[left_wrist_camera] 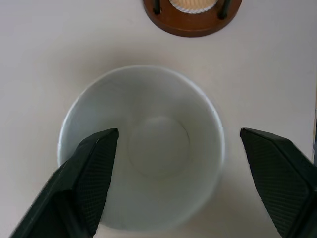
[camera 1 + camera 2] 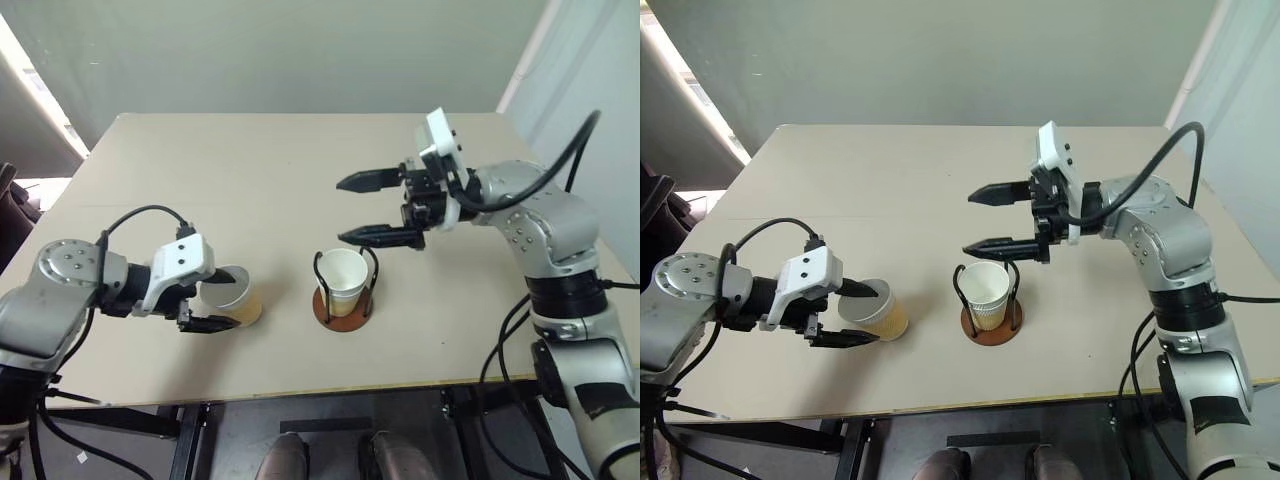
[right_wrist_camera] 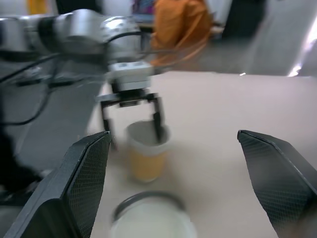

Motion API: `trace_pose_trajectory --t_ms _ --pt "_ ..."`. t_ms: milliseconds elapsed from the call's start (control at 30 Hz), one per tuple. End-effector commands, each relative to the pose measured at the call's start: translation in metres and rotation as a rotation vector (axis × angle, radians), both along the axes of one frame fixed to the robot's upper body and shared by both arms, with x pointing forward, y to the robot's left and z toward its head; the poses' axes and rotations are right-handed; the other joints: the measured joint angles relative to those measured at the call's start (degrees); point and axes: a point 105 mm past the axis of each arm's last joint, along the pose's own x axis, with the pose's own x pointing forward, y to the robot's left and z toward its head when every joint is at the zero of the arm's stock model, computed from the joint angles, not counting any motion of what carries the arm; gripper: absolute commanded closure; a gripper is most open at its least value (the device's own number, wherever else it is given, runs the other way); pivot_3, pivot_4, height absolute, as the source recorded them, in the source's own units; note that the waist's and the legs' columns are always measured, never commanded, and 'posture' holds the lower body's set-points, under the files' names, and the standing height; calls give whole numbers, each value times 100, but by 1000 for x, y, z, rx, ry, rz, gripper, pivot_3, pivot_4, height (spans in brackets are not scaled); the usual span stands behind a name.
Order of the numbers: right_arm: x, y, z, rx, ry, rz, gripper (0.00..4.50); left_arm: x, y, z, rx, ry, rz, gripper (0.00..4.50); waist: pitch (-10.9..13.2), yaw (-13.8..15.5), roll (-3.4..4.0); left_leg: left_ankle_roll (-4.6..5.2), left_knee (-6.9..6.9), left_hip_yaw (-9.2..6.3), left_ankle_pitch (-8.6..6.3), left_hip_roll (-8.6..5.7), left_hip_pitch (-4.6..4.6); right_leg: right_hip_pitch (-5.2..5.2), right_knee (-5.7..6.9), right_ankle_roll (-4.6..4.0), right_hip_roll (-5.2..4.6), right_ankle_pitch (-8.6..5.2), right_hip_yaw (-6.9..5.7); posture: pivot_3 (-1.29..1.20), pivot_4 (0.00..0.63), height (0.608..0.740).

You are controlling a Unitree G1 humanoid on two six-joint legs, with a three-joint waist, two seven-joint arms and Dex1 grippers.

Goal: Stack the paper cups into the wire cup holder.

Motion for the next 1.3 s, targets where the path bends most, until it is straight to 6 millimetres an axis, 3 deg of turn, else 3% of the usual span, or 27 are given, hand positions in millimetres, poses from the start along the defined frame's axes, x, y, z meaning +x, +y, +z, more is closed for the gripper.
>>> trace_pose_trajectory --t_ms 33,300,500,600,733,833,967,1033,1167,1300 --pt "-16 2 2 -30 -28 67 209 3 -3 8 13 -34 -27 1479 0 -1 0 -1 1 0 1 0 1 0 0 6 0 2 0 0 150 740" --pt "-16 0 0 -48 -23 66 209 1 -9 14 -6 -36 -57 4391 0 -13 0 12 2 0 26 0 4 1 3 32 1 18 2 0 150 740" --pt "-14 -1 0 -50 -27 54 209 2 -11 18 -39 -42 -63 4450 0 -13 -1 16 3 0 35 0 3 2 3 34 1 24 2 0 150 740" --pt "-15 -8 0 -65 -23 44 209 6 -12 29 -77 -77 -66 4450 0 -11 -1 16 3 1 35 0 3 2 3 34 1 24 2 0 150 740" --pt "-28 -42 -2 -138 27 63 209 18 -16 82 -180 -222 -104 4450 -5 87 -8 17 5 -1 40 0 -7 2 2 35 1 24 0 0 150 740" --pt "-25 -64 1 -153 38 1 209 23 -22 117 -219 -312 -161 4450 -7 129 -12 17 14 -2 42 -4 -17 3 -2 40 0 27 4 0 150 740" --pt "-23 -90 5 -163 28 -71 209 24 -49 159 -313 -399 -325 4450 -8 110 -13 27 15 1 46 -7 -12 11 -9 55 -2 36 10 0 150 740" --pt "-23 -98 4 -175 19 -93 209 23 -64 171 -360 -410 -401 4450 -8 118 -14 36 15 1 53 -7 -12 16 -8 62 -2 40 7 0 150 740" --pt "-37 -119 1 -219 16 -129 209 8 -121 154 -363 -346 -662 4450 -8 144 -13 45 19 4 58 -10 -11 34 -26 90 -2 50 10 0 150 740" --pt "-42 -128 6 -210 0 -168 209 10 -137 137 -305 -304 -734 4450 -7 84 -12 56 61 14 63 -11 -17 56 -56 126 -1 63 12 0 150 740"
